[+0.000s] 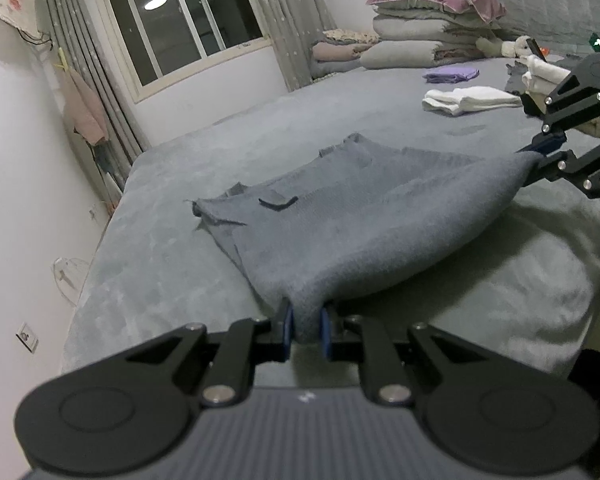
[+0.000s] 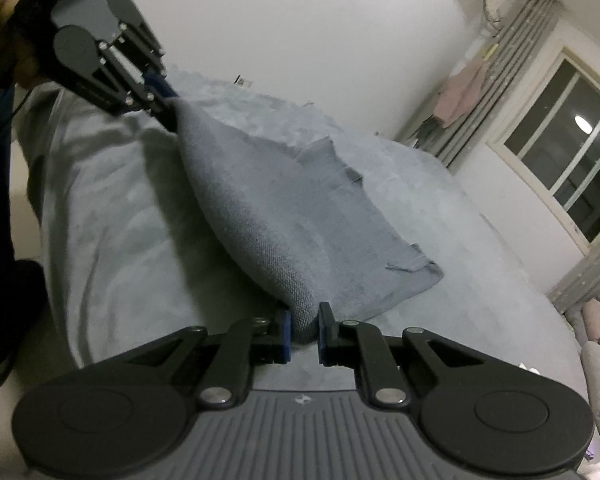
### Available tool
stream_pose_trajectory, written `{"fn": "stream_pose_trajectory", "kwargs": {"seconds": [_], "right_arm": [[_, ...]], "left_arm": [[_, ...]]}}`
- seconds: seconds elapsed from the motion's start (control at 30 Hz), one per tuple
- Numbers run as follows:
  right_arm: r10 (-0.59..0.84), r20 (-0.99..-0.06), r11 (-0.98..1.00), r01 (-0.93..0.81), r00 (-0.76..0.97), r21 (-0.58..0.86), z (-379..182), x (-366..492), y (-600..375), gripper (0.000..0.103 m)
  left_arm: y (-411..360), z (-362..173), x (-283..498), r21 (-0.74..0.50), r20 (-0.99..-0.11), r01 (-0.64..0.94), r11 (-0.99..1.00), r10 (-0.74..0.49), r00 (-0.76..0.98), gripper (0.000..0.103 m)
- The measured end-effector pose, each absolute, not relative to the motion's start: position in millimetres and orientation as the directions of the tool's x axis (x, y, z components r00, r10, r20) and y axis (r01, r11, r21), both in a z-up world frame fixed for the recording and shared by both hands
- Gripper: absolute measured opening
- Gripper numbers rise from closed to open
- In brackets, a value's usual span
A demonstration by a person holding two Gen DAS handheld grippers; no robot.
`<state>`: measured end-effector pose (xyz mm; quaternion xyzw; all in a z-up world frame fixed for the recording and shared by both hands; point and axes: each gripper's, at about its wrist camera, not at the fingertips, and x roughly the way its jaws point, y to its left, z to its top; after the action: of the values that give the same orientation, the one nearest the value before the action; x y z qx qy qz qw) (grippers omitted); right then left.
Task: Fold clothes
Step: 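Lift the held edge with both grippers and fold it over the sweater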
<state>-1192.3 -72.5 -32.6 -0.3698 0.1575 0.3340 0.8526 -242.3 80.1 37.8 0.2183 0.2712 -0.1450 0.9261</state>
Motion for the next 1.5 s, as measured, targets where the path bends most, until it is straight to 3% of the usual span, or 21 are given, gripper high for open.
{"fn": "stream_pose_trajectory", "kwargs": {"seconds": [0.13, 0.53, 0.97, 1.23, 1.5], "right_arm": [[0.448, -0.531, 0.492, -0.694, 0.720, -0.525, -35.2, -1190.9, -70.9, 0.012], [0.448, -0.438, 0.627, -0.623, 0.780, -0.468, -2.8, -1168.5, -66.0, 0.012], [0.375, -0.363, 0.782, -0.501, 0.853, -0.371, 50.1, -1101.8, -46.6, 0.012], [0.322, -0.430, 0.825, -0.472, 0.844, -0.309, 53.4, -1022.7, -25.3, 0.012], [0.278, -0.535, 0.852, -0.462, 0.798, -0.246, 31.1, -945.3, -7.3, 0.012]], "left_arm": [[80.6, 39.1, -242.6, 0.328, -0.560, 0.383, 0.863, -0.149, 0.815, 0.012], [79.5, 65.9, -223.2, 0.352, -0.471, 0.303, 0.885, -0.112, 0.875, 0.012], [64.0, 124.4, -130.6, 0.360, -0.382, 0.176, 0.916, -0.028, 0.924, 0.012], [63.3, 127.8, -37.1, 0.321, -0.437, 0.140, 0.936, 0.015, 0.899, 0.012], [87.3, 86.0, 45.4, 0.188, -0.579, 0.100, 0.977, 0.028, 0.815, 0.012]]}}
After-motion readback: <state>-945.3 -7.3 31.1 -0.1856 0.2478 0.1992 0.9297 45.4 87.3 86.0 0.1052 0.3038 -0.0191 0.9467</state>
